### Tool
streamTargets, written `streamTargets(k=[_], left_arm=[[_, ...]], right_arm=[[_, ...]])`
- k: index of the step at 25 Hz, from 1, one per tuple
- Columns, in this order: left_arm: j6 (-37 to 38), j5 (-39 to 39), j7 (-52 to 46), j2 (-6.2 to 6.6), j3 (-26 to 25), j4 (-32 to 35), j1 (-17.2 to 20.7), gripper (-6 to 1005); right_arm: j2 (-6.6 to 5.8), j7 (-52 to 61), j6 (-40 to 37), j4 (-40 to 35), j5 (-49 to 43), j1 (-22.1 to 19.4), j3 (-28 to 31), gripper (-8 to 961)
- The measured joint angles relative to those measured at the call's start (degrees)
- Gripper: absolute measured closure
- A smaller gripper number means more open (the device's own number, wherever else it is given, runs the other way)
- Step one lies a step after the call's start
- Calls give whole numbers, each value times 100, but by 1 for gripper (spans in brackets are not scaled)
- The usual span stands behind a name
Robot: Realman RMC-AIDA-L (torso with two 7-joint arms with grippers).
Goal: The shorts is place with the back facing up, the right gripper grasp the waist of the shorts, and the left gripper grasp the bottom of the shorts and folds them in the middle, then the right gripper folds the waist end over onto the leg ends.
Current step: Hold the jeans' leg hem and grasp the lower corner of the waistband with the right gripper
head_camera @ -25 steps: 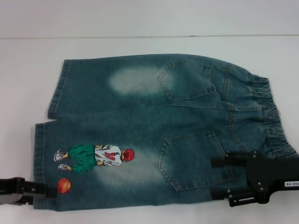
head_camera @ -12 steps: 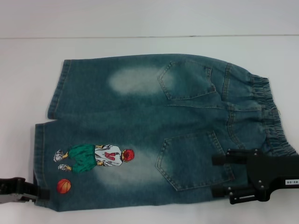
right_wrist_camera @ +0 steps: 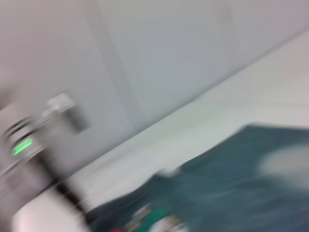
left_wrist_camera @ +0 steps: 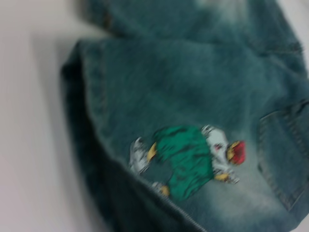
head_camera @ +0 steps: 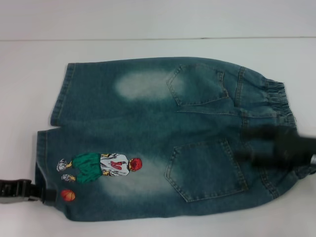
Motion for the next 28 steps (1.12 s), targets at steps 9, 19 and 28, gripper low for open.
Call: streamTargets(k=[9,19,28], left_arm=[[-385,-572,432,-34,-33,-71,21,1000],[-567,-948,611,-13,-37,-132,17,1000],[-612,-1065,755,-19,-43,-211,13,999]], right_arm=[[-603,1920,565,-192,208,96,379,39],[-927,3057,-435,-2074,-1594,570,-605,40],[-790,3049,-832,-2400,-3321,1070,-1536,40]])
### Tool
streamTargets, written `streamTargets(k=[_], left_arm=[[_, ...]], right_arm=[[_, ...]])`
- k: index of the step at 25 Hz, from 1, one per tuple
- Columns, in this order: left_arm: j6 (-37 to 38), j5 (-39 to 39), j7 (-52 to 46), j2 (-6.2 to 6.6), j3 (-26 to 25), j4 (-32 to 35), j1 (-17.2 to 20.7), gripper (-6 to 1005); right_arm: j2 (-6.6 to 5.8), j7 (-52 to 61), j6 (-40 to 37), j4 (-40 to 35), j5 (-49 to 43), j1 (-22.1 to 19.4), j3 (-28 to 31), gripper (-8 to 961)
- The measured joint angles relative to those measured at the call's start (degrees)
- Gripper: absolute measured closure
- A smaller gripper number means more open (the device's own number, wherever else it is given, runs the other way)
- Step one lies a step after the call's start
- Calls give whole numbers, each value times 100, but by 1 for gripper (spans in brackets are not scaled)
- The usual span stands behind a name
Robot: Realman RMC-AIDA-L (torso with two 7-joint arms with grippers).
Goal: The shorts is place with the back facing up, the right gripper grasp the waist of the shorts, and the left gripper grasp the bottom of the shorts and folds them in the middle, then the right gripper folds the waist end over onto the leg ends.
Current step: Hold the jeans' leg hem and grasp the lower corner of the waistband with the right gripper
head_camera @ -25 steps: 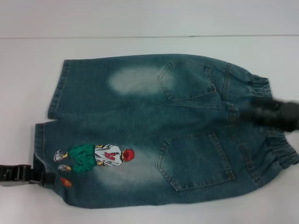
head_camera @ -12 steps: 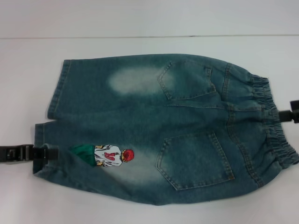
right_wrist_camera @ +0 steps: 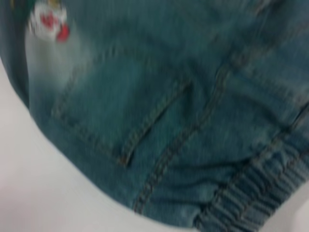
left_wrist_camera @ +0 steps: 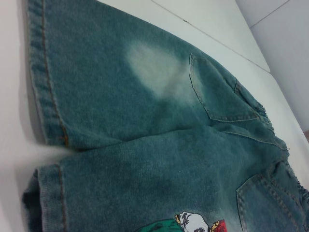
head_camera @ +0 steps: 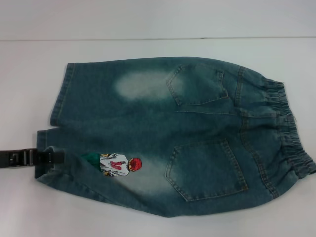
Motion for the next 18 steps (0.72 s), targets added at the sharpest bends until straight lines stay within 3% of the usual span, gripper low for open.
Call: streamTargets(k=[11,18], left_arm=[[175,-191,12,22,8,-69,-37,999],[174,-198,-19,28,13,-71,-41,999]], right_arm=[[248,275,387,225,-685,248,-648,40],[535,355,723,318,-906,283,-919,41]])
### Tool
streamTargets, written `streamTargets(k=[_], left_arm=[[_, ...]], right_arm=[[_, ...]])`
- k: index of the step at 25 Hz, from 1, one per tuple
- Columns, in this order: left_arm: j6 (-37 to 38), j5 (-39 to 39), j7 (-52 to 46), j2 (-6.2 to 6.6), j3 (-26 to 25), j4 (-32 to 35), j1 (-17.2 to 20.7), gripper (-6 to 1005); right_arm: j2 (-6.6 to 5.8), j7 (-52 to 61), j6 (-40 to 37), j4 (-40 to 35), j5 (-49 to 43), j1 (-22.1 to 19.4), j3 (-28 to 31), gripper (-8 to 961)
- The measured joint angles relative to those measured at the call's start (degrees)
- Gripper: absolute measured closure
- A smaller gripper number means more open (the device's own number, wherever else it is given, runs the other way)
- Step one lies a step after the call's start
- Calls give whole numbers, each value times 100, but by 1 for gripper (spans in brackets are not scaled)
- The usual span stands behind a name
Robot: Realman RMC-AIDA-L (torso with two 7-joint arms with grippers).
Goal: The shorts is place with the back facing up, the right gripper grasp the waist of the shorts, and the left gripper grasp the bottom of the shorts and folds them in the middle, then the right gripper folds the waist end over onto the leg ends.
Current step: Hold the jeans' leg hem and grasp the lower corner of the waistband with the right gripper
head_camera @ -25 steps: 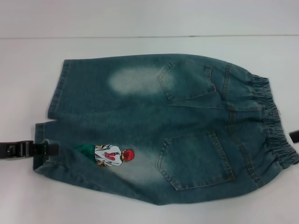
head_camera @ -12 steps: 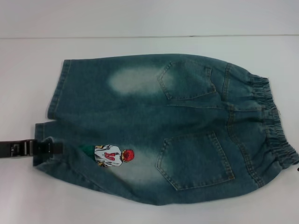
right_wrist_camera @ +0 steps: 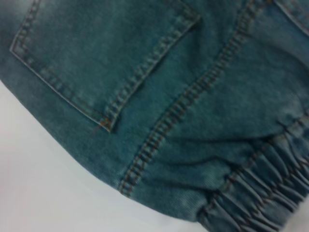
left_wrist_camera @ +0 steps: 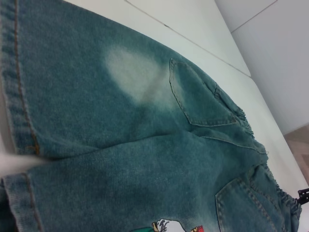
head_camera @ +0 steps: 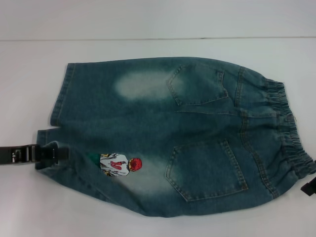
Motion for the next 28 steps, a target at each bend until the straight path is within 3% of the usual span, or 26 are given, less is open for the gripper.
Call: streamTargets(k=[5,12,23,28], left_arm=[[2,-3,-11,7,-3,0,-13,1000],[-42,-7,19,18,20,-60,-29,1000],[-54,-7,37,16,-3,-61,-24,999],[-54,-4,48,16,-4,-61,-13,999]], right_arm=[[93,-8,30,-8,0,67,-75,41],[108,-29,54,-66,3,179,-90,58],[153,-50,107,-76,15,258,-231,249],[166,-63,161,-71,26,237,-231,425]])
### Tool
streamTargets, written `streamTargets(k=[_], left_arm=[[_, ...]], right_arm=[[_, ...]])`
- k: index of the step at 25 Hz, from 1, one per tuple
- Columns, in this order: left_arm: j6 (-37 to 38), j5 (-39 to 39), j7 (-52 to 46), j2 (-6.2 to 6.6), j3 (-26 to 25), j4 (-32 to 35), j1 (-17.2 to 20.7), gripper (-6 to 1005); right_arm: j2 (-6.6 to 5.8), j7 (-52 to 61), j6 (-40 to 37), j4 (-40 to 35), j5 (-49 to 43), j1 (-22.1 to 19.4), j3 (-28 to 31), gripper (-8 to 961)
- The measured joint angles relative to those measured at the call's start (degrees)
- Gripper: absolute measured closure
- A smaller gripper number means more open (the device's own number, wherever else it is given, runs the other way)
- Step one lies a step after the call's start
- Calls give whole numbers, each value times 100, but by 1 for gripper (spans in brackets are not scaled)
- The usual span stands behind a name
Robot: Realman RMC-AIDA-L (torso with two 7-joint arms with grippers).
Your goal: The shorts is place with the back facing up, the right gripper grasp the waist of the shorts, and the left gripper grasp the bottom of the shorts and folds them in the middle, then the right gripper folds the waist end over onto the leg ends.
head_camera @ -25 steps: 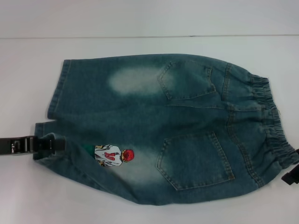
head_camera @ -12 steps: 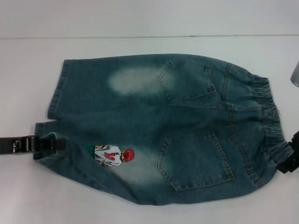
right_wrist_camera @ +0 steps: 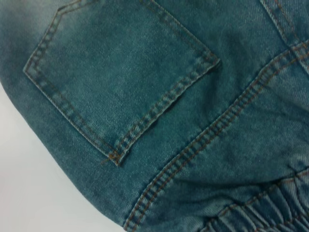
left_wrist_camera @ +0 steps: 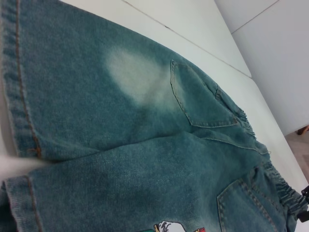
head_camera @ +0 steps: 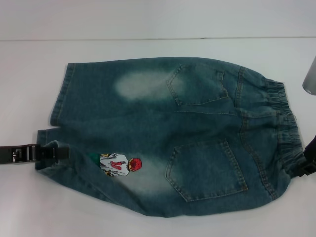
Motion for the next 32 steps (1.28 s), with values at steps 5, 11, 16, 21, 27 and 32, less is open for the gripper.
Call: streamTargets(k=[5,11,16,21,27,32], left_arm=[[2,0,11,14,0,0,-4,999],[-107,-67,32,27,-18,0,-39,999],[-297,-321,42,35,-22,0,-56,1000],[-860,-587,44,43,-28,-7,-92,1000],[-1796,-990,148,44,-18,-289,-240,1000],[-2633,-1233,401,15,37,-529,-425,1000]], right_arm=[[0,-24,72,12,13,-53,34,647],[-38,-364,122,59,267,-121,596,876],[-108,-618,200,149,858,-316,1165,895],[-195,-678,834,487,1923,-609,1767,899],[-249,-1117,1967,1578,3544,-944,2275,898],[-139,-1994,2973,2513,4772,-1150,2474,898]])
